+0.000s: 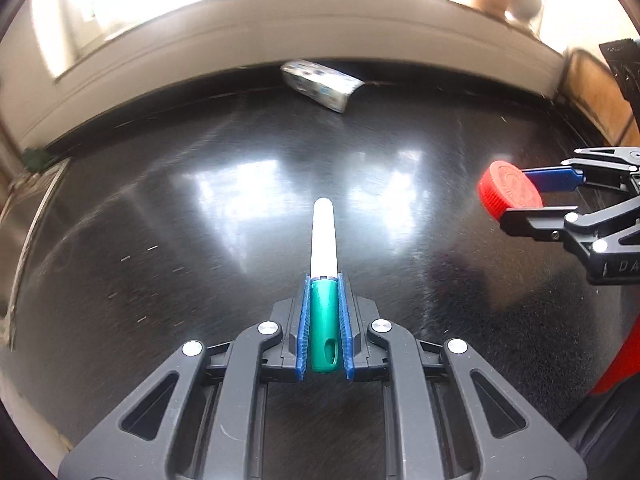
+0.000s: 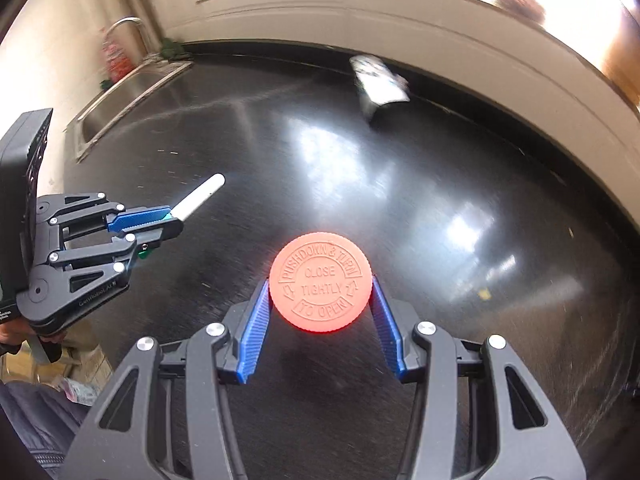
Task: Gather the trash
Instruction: 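Carry marker and cap over the black bin and open both tools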
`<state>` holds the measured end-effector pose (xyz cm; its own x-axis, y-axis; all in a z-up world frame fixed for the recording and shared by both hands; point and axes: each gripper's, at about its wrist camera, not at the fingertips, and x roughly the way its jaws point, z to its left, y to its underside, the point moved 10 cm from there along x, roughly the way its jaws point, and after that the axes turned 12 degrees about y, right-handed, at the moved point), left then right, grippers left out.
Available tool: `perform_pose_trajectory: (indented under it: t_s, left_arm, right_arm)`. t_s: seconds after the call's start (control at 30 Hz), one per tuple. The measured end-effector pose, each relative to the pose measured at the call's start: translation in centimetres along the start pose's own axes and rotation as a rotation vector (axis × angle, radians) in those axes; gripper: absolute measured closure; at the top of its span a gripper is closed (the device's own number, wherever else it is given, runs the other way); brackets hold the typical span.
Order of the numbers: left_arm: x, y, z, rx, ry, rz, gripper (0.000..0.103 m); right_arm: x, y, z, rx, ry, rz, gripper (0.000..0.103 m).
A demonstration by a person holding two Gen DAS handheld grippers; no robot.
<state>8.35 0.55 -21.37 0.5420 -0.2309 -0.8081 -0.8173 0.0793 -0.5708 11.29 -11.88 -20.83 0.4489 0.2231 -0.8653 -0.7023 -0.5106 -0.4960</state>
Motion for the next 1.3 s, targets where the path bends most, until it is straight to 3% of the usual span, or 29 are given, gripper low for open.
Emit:
perform_pose_trajectory:
  t_s: [0.17,0.3,0.47,0.63,0.8,0.93,1.1,1.3]
  left_arm:
    - [-5.2,2.4,4.8,-0.114,-0.101,-0.053,0.09]
    - [-10.0,6.4,9.4,-0.236,-0.214,-0.08,0.09]
    - [-16.9,14.5,15.2,-0.439,-0.372,-0.095,0.09]
    - [-22.8,23.5,18.7,-0.638,-0.49,-0.105,0.09]
    - [-25.8,30.6,20.7,-0.791,-0.541,-0.106,0.09]
    - [-25.9,34.4,22.3,-0.86,-0.541,-0.091,0.09]
    - [-25.5,37.1,24.3,-0.899,-0.524,-0.079,0.09]
    - [-24.8,38.0,26.2,-0.895,-0.506,-0.076,0.09]
  right_arm:
    - [-0.8,-2.9,6.6,-0.13,-0.085,-0.046,0.054]
    - [-1.7,-4.7,15.1,-0.276,-0.194,-0.076,0.054]
    - [-3.6,-4.6,26.6,-0.472,-0.341,-0.099,0.054]
    - [-6.5,-2.0,38.9,-0.66,-0.502,-0.087,0.054]
    - [-8.0,1.1,47.4,-0.787,-0.584,-0.051,0.054]
    - [-7.3,2.0,52.0,-0.816,-0.603,0.005,0.054]
    - [-5.3,2.3,56.5,-0.821,-0.584,0.077,0.054]
    - [-3.9,2.1,58.9,-0.823,-0.557,0.101,0.054]
